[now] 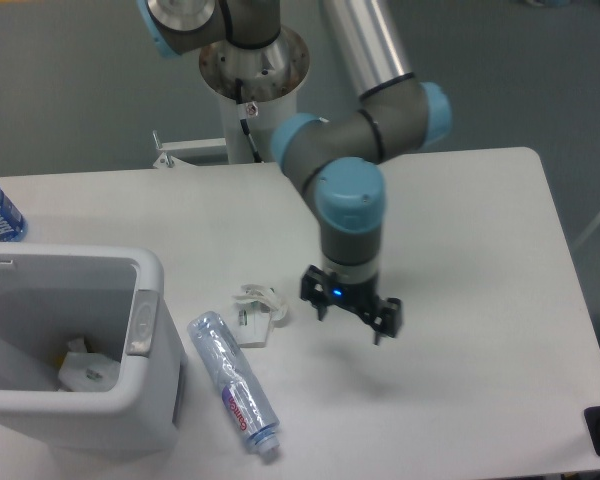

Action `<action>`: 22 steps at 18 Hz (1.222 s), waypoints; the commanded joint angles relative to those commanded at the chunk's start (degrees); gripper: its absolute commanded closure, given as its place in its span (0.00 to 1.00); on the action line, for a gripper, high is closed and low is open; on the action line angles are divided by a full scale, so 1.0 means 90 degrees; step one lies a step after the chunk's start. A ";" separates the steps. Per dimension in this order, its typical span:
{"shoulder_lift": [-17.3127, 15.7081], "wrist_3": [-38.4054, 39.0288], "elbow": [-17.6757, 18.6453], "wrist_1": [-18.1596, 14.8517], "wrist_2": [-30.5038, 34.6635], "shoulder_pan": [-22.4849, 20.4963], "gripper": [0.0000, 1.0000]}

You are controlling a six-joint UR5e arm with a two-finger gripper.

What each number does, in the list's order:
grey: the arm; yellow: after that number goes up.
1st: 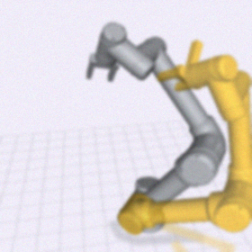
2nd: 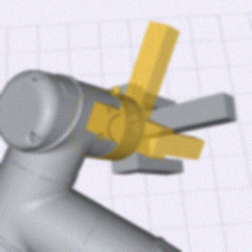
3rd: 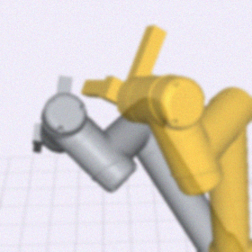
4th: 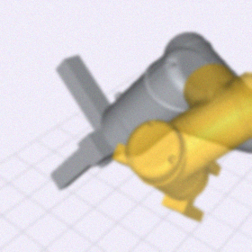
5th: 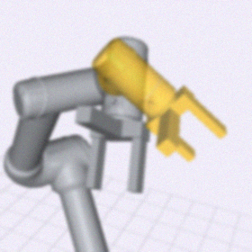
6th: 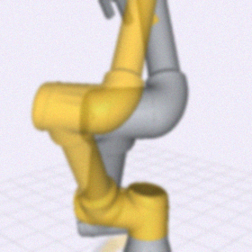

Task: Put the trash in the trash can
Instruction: 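Move the open gripper over the crumpled white paper wrapper, then lower the gripper and close it on the white wrapper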

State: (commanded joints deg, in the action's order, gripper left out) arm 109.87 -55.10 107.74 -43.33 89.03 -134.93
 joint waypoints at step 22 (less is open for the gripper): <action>0.0156 -0.0528 0.0060 -0.0302 -0.0010 0.0608 1.00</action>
State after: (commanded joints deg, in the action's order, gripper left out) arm 111.27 -59.86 108.29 -46.05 88.95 -129.46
